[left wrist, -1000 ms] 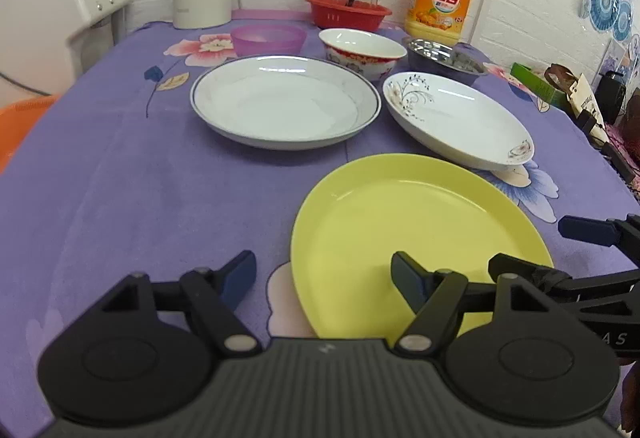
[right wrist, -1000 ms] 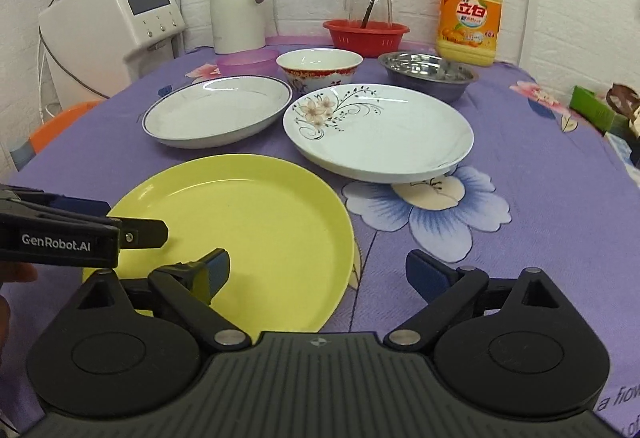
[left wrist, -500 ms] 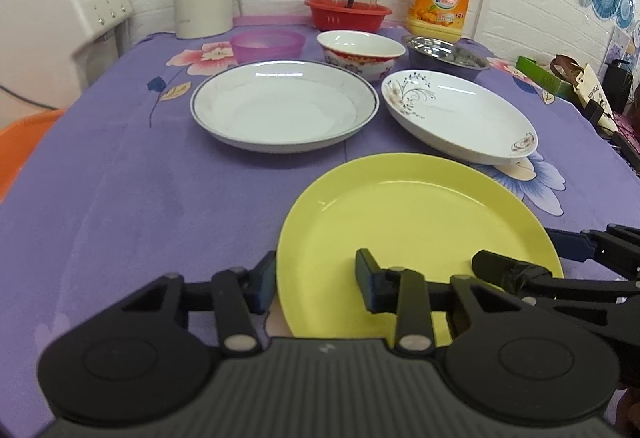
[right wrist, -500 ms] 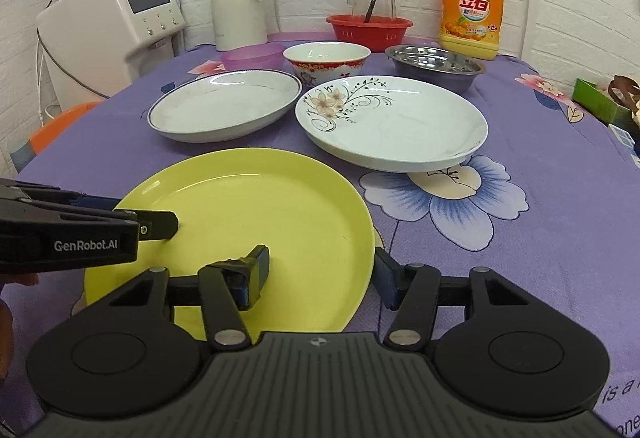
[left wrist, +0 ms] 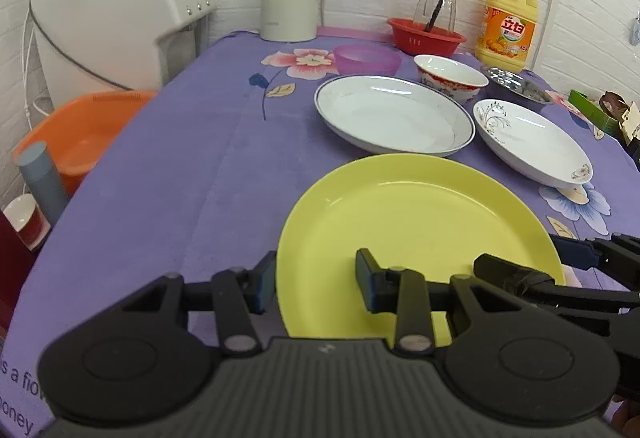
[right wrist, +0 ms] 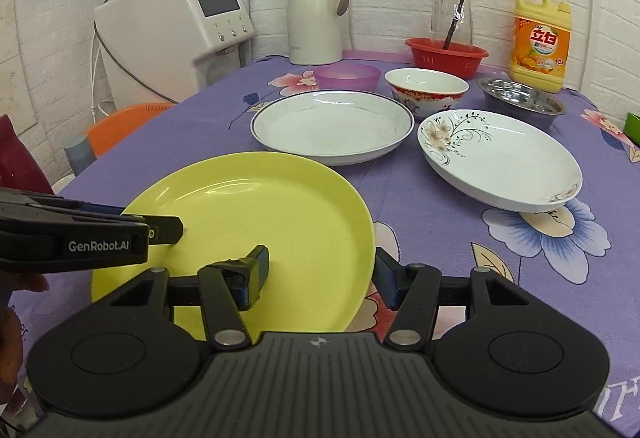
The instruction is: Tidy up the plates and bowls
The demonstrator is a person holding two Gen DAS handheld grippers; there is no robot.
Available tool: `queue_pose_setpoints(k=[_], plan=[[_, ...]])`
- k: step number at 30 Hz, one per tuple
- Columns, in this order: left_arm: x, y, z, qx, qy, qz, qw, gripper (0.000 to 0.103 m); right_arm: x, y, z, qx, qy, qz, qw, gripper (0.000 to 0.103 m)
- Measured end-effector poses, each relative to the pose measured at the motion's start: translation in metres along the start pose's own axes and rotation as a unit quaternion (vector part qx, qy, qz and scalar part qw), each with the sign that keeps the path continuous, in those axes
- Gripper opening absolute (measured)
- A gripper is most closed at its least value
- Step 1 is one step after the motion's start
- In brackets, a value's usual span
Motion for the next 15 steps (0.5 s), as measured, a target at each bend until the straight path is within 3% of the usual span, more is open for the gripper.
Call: queue_pose_setpoints(k=[5, 10, 11, 13, 15], plan=[[0.015, -0.015, -0.003, 0.006, -0.013, 0.0, 0.9999, 0.035, 0.013, -0.009, 0.005, -0.016, -0.009, 0.016, 1.0, 0.096], [0.01, -0.021, 0.001, 0.002, -0.006, 0.016, 0.9998, 0.036, 0.013, -0.01, 0.011, -0.022, -0.01, -0.012, 1.0, 0.103], [0.007, -0.022, 0.0, -0.005, 0.004, 0.026, 0.9997, 0.047, 0.014, -0.008, 0.009, -0.021, -0.017, -0.02, 0.999, 0.103], [-0.002, -0.023, -0.008, -0.007, 0.03, 0.04, 0.9987, 0.058, 0.019, 0.004, -0.001, 0.0, -0.029, -0.029, 0.999, 0.103], [-0.011, -0.023, -0.021, 0.004, 0.044, 0.038, 0.9983, 0.058, 0.026, 0.014, -0.017, 0.022, -0.018, -0.016, 0.999, 0.103]])
Point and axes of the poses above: each gripper's, at about its wrist camera, not at the fingertips, and y roughly against the way its jaws point, x to its right, z to its underside, the point moved 8 cm from there along -y, roughly the way its jaws point, and after that the axes turned 15 degrees about -z, right-handed, at the moved point
